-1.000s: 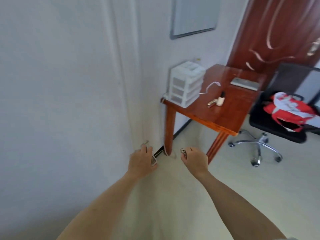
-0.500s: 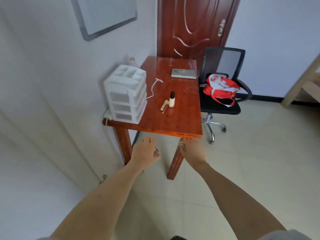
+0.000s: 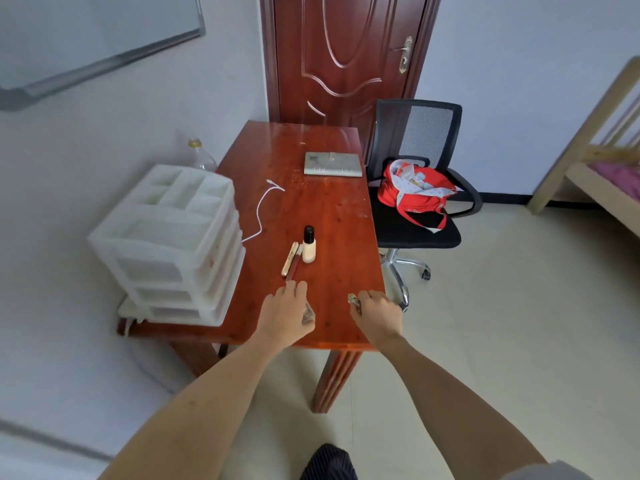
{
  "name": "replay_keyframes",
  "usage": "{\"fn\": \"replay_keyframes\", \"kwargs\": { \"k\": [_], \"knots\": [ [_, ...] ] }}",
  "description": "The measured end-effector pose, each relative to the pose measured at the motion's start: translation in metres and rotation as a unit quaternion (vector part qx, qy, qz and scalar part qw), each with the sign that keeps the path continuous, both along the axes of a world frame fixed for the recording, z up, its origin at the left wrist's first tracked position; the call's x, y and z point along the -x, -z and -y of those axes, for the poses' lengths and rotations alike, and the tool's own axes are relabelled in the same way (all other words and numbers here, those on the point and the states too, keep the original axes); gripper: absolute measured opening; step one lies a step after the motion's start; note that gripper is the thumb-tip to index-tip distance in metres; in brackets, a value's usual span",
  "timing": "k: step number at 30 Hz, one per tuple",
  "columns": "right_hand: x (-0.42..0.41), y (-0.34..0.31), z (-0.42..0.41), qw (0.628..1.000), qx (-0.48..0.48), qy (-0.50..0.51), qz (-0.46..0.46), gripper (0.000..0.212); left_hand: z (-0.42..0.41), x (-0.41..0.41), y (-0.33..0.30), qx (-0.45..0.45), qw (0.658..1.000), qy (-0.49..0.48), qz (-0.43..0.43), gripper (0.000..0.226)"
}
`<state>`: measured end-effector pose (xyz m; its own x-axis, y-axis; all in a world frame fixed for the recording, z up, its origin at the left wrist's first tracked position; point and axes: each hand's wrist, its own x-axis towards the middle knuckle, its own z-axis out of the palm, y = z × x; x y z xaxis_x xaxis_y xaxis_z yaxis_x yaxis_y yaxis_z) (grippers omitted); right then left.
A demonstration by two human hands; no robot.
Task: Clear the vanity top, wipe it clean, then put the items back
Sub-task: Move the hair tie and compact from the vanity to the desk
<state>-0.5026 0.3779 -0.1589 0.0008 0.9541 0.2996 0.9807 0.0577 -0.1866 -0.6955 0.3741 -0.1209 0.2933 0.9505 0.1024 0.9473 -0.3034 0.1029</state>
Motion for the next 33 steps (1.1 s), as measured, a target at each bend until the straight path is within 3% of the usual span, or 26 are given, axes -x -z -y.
{"fn": "replay_keyframes", "kwargs": {
  "k": [7,18,26,31,33],
  "knots": [
    [-0.008,0.015,-0.08,1.0,0.022,-0.017,0.003,0.014,-0.079,-0.02,0.025,0.033,0.997,0.065,-0.01,0.066],
    [-0.01,0.042,-0.166,0.999,0.037,-0.002,-0.018,0.019,-0.163,-0.029,0.068,0.108,0.98,0.165,-0.032,0.076],
    [-0.006,0.082,-0.158,0.992,0.102,-0.036,-0.058,0.019,-0.177,-0.027,0.093,0.145,0.972,0.187,0.003,0.076],
    [-0.015,0.08,-0.15,0.991,0.07,-0.092,-0.068,0.03,-0.174,-0.02,0.102,0.12,0.972,0.2,0.032,0.068],
    [-0.022,0.08,-0.148,0.994,0.053,-0.071,-0.063,0.038,-0.17,-0.017,0.105,0.088,0.972,0.212,0.044,0.059]
  ]
}}
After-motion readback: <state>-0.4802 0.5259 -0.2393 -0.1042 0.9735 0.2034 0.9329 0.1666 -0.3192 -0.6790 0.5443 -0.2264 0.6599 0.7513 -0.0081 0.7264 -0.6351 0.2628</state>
